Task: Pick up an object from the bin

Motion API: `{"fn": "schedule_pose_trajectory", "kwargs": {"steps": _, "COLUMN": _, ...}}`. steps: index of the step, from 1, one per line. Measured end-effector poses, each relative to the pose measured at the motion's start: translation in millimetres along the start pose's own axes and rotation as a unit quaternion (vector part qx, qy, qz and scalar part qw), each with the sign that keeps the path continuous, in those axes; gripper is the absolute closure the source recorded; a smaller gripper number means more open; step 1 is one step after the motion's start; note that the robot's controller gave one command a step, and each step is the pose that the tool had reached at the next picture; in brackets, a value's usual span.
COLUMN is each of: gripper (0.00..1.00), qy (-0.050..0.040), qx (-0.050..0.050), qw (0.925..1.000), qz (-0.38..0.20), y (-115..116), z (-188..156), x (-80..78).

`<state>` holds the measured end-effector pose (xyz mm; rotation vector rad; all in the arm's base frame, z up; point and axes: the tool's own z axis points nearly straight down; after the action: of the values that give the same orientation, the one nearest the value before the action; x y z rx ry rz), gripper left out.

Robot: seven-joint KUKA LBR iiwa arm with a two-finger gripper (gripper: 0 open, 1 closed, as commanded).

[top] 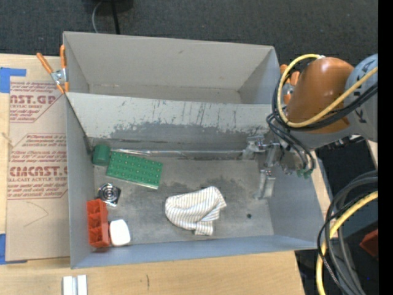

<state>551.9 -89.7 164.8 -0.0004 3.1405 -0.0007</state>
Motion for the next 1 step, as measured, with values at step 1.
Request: {"fn": "schedule_pose_trajectory", "kwargs": {"steps": 1, "gripper": 0.00, "qy": -0.0029, "qx": 0.000, "qw": 1.0000, "qz": 0.007, "y": 26.1, "z": 45.8, "x": -12.0}}
